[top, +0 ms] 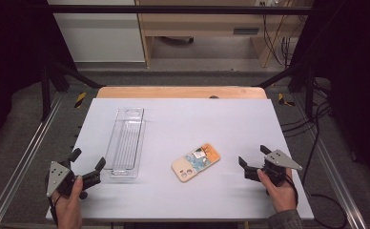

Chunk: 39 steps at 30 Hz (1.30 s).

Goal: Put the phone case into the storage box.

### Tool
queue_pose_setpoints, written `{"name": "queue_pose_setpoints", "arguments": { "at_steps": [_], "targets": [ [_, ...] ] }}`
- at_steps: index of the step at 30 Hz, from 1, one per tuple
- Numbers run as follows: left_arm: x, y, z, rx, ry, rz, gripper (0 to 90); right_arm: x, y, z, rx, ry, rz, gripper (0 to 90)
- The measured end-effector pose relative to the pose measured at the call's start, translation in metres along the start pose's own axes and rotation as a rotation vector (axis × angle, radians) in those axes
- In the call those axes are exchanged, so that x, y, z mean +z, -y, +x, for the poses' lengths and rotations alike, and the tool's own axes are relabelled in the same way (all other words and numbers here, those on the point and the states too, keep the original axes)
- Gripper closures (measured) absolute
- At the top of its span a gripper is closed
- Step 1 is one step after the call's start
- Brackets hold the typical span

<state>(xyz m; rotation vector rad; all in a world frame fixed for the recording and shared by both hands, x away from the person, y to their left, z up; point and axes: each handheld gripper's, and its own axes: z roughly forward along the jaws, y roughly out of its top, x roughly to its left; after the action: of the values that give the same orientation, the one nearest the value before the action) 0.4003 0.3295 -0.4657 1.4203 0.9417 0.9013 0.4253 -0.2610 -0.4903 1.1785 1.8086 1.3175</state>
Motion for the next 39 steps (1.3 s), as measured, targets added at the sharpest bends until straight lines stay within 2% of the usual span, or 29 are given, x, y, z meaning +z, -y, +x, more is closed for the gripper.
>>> {"name": "queue_pose_setpoints", "arguments": {
  "at_steps": [1,4,13,20,28,32,34,37,39],
  "targets": [
    [0.0,0.0,0.0,-0.004,0.002,0.001,3.0,0.001,-0.001,-0.001,-0.007,0.01,0.013,6.1],
    [0.001,0.0,0.0,-0.019,0.004,-0.004,3.0,0.006,-0.009,-0.003,-0.001,0.002,0.038,6.0],
    [0.0,0.0,0.002,-0.023,0.003,-0.002,3.0,0.016,-0.03,0.001,-0.032,-0.028,0.046,5.7],
    [0.001,0.001,0.002,-0.028,0.006,0.0,3.0,0.029,-0.051,0.005,-0.062,-0.035,0.079,5.8],
    [0.002,0.001,0.003,-0.041,0.015,-0.005,3.0,0.053,-0.069,0.013,-0.1,-0.016,0.184,7.2],
    [0.002,0.0,0.003,-0.045,0.016,-0.01,3.0,0.07,-0.073,0.017,-0.105,-0.004,0.257,11.5],
    [0.002,-0.001,0.004,-0.047,0.018,-0.01,3.0,0.075,-0.073,0.019,-0.104,-0.008,0.271,12.9],
    [0.002,-0.001,0.003,-0.05,0.019,-0.01,3.0,0.083,-0.072,0.02,-0.097,-0.016,0.315,17.7],
    [0.001,-0.001,0.003,-0.053,0.019,-0.013,3.0,0.087,-0.071,0.02,-0.091,-0.027,0.336,24.4]
  ]
}}
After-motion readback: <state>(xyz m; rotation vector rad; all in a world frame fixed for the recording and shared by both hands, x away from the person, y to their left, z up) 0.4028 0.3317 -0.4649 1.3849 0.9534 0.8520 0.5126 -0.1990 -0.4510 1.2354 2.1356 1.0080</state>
